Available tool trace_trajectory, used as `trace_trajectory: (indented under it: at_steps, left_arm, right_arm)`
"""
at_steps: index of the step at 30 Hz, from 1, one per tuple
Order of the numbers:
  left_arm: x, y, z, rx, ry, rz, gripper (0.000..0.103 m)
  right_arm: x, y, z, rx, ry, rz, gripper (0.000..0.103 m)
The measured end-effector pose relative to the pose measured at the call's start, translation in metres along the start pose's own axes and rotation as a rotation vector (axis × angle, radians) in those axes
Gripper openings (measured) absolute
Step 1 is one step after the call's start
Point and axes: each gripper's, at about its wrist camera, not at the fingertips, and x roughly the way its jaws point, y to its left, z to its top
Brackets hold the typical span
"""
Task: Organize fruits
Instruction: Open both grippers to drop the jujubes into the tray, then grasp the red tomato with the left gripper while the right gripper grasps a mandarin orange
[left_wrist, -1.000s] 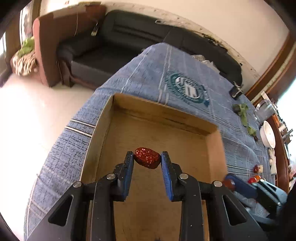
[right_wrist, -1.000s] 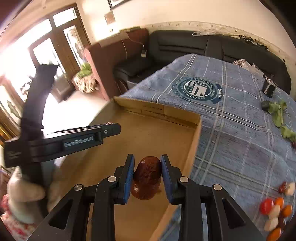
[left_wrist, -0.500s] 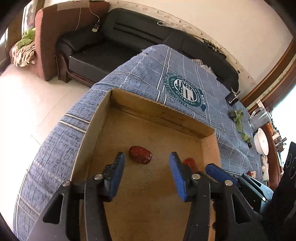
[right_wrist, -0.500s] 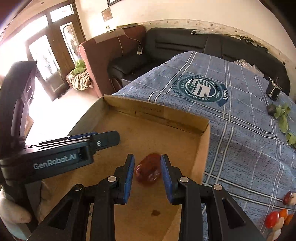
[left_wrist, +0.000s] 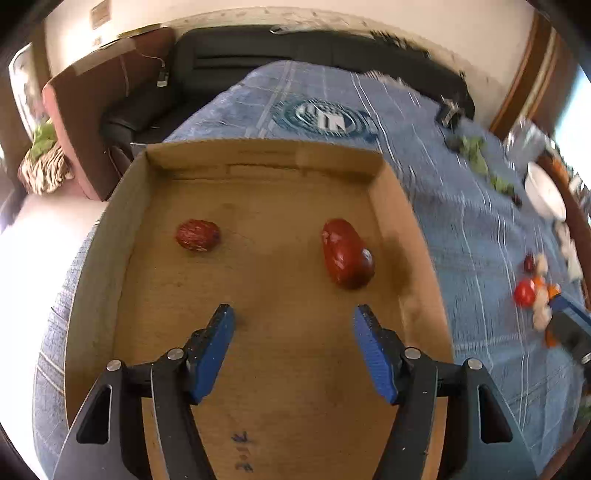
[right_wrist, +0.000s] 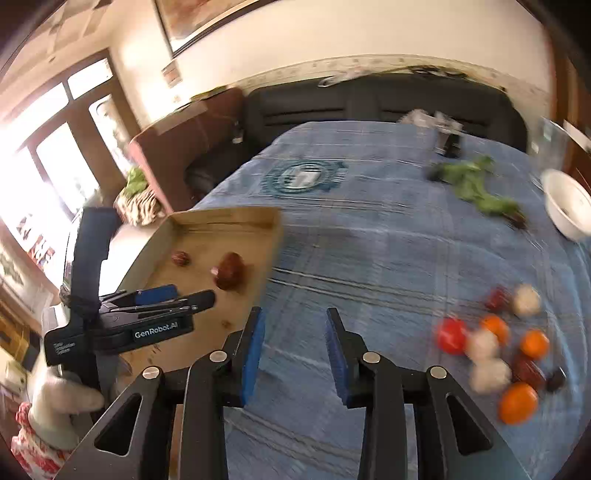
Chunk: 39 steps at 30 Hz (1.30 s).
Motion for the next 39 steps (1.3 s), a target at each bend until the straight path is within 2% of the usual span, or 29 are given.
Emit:
trace_trajectory:
  at_steps: [3, 4, 8, 12, 14, 17, 20, 24, 27, 30, 32, 36, 39]
  left_arm:
    - [-0.001, -0.006, -0.006, 0.066, 0.024, 0.061, 0.066]
    - [-0.001, -0.005, -0.008, 0.075, 0.031, 0.072, 0.066]
    - [-0.006, 0.010, -0.014, 0.049, 0.055, 0.067, 0.066]
    - [-0.016, 0.012, -0.021, 0.051, 0.033, 0.031, 0.066]
    - [-0.026, 0.013, -0.017, 0.033, -0.032, 0.032, 0.066]
    - [-0.061, 0.007, -0.015, 0.003, -0.175, 0.000, 0.066]
    - [-0.104, -0.019, -0.019, 0.054, -0.344, -0.005, 0.068]
    - [-0.147, -0.062, -0.033, 0.125, -0.539, 0.011, 0.100]
    - [-0.160, -0.095, -0.038, 0.169, -0.601, -0.052, 0.103]
    - [-0.150, -0.122, -0.036, 0.188, -0.550, -0.079, 0.103]
    - [-0.134, -0.138, -0.032, 0.186, -0.488, -0.124, 0.103]
    - [-0.096, -0.148, -0.026, 0.116, -0.343, -0.250, 0.103]
    - [-0.077, -0.153, -0.028, 0.071, -0.280, -0.288, 0.100]
  right_arm:
    - [-0.024, -0.026, -0.012, 0.040, -0.022, -0.019, 0.053]
    - [-0.034, -0.036, -0.017, 0.054, -0.030, -0.027, 0.053]
    - [-0.061, -0.066, -0.035, 0.087, -0.051, -0.059, 0.054]
    - [-0.085, -0.092, -0.051, 0.116, -0.082, -0.099, 0.054]
    - [-0.097, -0.104, -0.056, 0.121, -0.099, -0.131, 0.054]
    - [-0.114, -0.125, -0.059, 0.150, -0.129, -0.177, 0.054]
    - [-0.129, -0.145, -0.058, 0.184, -0.158, -0.198, 0.054]
    - [-0.150, -0.163, -0.047, 0.217, -0.219, -0.227, 0.054]
    - [-0.163, -0.175, -0.032, 0.227, -0.265, -0.223, 0.054]
    - [-0.157, -0.184, -0.025, 0.246, -0.256, -0.198, 0.054]
    - [-0.140, -0.193, -0.028, 0.282, -0.215, -0.156, 0.054]
    - [-0.097, -0.196, -0.043, 0.306, -0.108, -0.089, 0.054]
    - [-0.067, -0.191, -0.053, 0.292, -0.035, -0.046, 0.052]
